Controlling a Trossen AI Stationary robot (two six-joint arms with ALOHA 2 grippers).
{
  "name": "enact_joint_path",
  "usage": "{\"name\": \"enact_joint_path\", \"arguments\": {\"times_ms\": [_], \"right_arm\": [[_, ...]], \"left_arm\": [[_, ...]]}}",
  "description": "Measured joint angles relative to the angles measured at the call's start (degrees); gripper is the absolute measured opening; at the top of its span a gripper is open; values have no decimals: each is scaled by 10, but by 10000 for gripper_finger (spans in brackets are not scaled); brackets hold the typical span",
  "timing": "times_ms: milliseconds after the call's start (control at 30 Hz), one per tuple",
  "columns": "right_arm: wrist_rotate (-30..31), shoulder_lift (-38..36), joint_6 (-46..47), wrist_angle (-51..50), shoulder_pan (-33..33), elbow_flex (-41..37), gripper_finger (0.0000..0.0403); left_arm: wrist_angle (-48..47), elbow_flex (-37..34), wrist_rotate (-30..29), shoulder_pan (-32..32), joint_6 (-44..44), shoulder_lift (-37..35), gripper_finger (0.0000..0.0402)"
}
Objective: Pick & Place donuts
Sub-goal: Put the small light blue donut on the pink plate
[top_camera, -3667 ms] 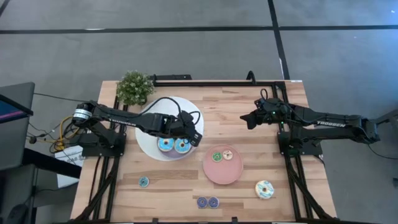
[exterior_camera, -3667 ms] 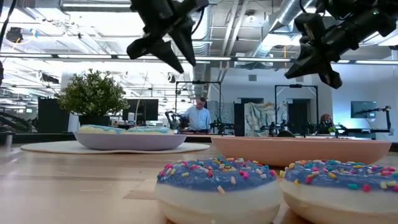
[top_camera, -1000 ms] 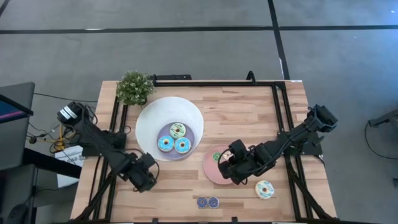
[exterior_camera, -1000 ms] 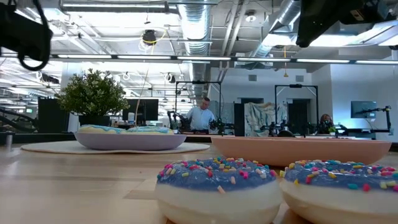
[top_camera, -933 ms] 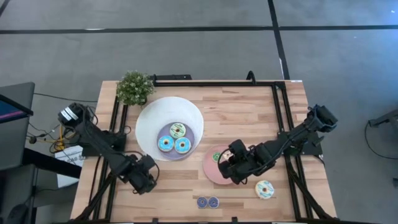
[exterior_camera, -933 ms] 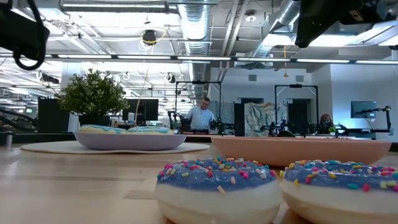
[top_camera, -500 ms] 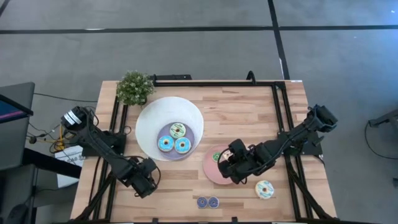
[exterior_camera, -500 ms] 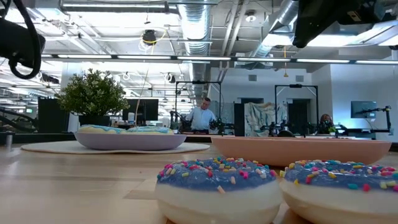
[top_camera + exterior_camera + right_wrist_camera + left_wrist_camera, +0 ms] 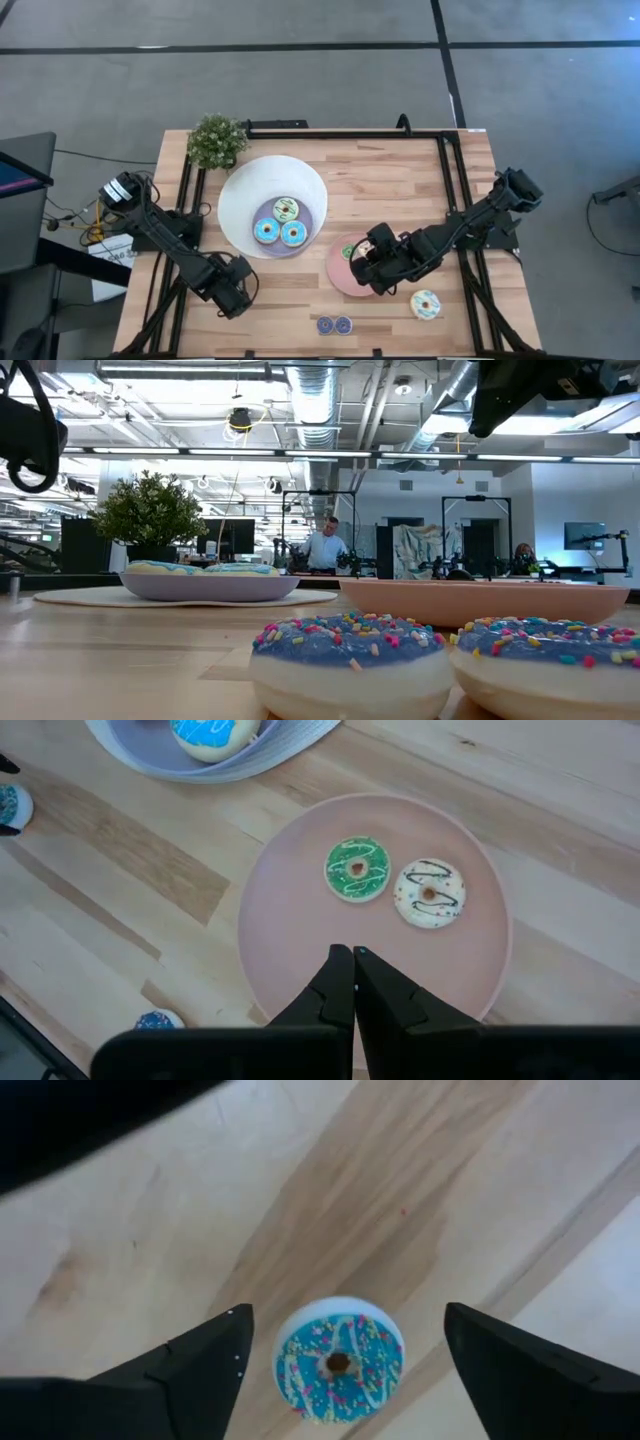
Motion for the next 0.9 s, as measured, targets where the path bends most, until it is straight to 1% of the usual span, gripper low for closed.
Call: {"name": "enact_joint_path", "arguments": {"times_ms": [133,400,533,700,900], "right_arm": [[0,0,0,0,0,0,0],[0,0,0,1,0,0,0],[2,0,0,0,0,0,0],[2,0,0,0,0,0,0],[3,0,0,0,0,0,0]], "left_arm": [[0,0,25,-3,0,0,337],[9,-21,32,-3,-19,0,338],[13,-25,55,-3,-23,7,332],[37,-24,61,-4,-13,24,318],[39,-23,65,-3,-12,27,295]]}}
